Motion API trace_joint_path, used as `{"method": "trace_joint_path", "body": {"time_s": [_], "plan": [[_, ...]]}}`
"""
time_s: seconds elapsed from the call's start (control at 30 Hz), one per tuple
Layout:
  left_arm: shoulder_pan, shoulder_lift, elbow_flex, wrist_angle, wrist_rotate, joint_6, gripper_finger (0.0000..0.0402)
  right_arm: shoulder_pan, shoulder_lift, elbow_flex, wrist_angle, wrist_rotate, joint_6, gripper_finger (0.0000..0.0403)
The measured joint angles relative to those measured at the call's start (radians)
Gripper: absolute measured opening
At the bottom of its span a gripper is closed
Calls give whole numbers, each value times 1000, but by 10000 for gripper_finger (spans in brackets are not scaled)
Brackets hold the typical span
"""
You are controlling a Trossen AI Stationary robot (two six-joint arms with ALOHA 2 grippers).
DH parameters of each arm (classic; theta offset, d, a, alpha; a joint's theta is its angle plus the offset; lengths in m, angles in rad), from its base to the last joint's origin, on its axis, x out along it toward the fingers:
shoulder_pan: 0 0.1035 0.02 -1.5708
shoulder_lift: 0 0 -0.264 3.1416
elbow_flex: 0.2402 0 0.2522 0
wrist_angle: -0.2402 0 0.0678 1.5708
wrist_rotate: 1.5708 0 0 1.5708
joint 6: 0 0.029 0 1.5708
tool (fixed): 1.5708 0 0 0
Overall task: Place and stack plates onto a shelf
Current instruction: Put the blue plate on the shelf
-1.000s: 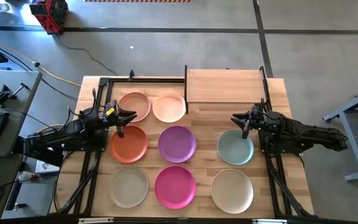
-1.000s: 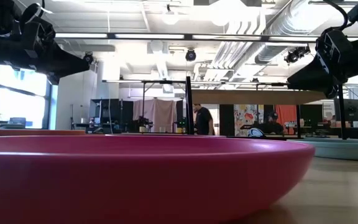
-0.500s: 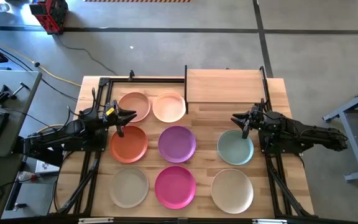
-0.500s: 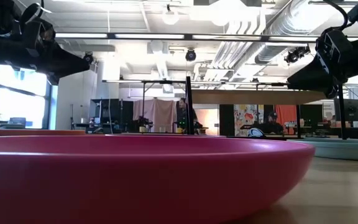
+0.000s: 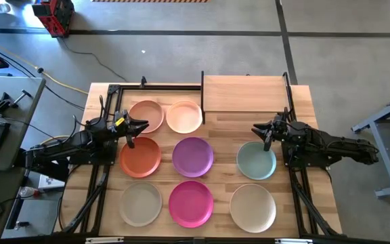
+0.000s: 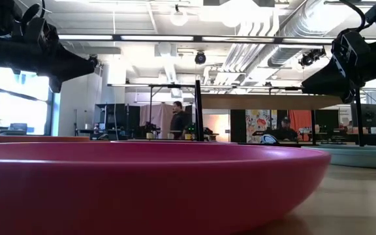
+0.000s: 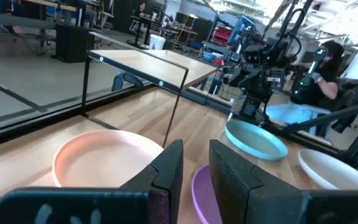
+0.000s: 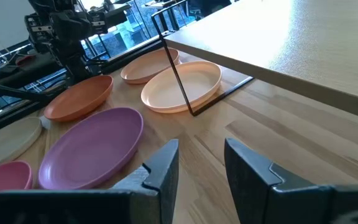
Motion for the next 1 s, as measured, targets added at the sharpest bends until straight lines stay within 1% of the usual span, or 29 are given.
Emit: {"method": "trace_joint_path", "body": {"time_s": [0.1, 0.23, 0.3, 0.37, 0.43, 0.53, 0.63, 0.7, 0.73, 0.8, 0.87, 1.0], "plan": [[0, 0, 0, 7, -1, -34, 67, 0, 0, 0, 0, 0, 0, 113], [0, 0, 0, 60, -10, -151, 67, 0, 0, 0, 0, 0, 0, 113], [0, 0, 0, 97, -38, -242, 67, 0, 0, 0, 0, 0, 0, 113], [0, 0, 0, 145, -87, -347, 67, 0, 0, 0, 1, 0, 0, 113], [0, 0, 0, 188, -119, -408, 67, 0, 0, 0, 4, 0, 0, 113], [0, 0, 0, 267, -157, -419, 67, 0, 0, 0, 19, 0, 7, 113], [0, 0, 1, 341, -199, -420, 67, 0, 0, 0, 33, 0, -31, 113], [0, 0, 15, 362, -224, -419, 67, 0, 0, 1, 59, 0, -45, 113], [0, 0, 27, 362, -239, -419, 67, 0, 0, 2, 84, 0, -45, 113], [0, 0, 54, 363, -257, -415, 67, 0, 0, 2, 191, 0, -33, 113], [0, 12, 89, 362, -264, -395, 67, 0, 0, 3, 336, 0, -19, 113], [0, 67, 183, 355, -265, -341, 67, 0, 0, 6, 622, -19, -49, 113]]}}
